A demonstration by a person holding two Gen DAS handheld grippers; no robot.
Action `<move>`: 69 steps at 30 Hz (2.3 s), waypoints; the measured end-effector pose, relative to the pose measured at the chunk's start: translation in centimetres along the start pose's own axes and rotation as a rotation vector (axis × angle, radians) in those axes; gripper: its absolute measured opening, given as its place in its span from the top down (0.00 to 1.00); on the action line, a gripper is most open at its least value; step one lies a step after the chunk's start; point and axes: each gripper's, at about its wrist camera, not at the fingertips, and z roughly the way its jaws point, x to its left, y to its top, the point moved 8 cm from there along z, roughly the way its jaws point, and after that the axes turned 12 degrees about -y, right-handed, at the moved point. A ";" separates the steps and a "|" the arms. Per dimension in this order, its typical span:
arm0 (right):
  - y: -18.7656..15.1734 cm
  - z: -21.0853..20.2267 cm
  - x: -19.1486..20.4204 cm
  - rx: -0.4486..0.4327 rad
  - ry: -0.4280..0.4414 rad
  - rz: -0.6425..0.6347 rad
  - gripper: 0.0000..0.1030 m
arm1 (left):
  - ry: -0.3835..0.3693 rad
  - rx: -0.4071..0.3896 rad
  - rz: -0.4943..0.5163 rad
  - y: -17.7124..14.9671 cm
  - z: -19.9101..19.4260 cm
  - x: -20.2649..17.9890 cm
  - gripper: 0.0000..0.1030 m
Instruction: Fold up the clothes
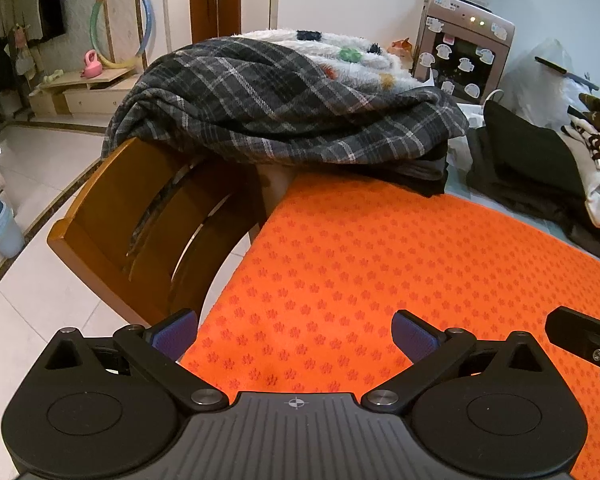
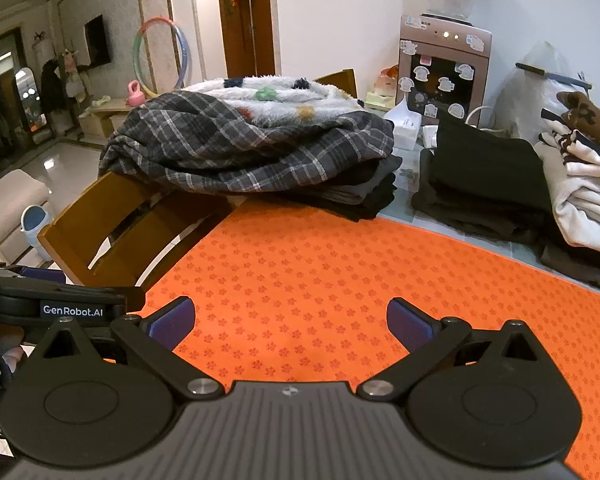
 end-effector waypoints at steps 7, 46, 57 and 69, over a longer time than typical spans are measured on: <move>-0.1 0.7 0.6 0.030 0.004 -0.012 0.00 | 0.010 -0.002 0.007 0.9 0.9 1.9 0.00; -0.5 6.9 -4.0 0.196 -0.147 0.232 0.00 | 0.285 -0.174 -0.334 32.3 14.8 22.3 0.00; -0.4 7.3 -4.2 0.197 -0.151 0.229 0.01 | 0.201 -0.168 -0.408 31.8 16.2 24.0 0.62; -0.3 6.6 -4.2 0.172 -0.142 0.229 0.01 | 0.171 -0.198 -0.399 26.3 9.8 23.4 0.90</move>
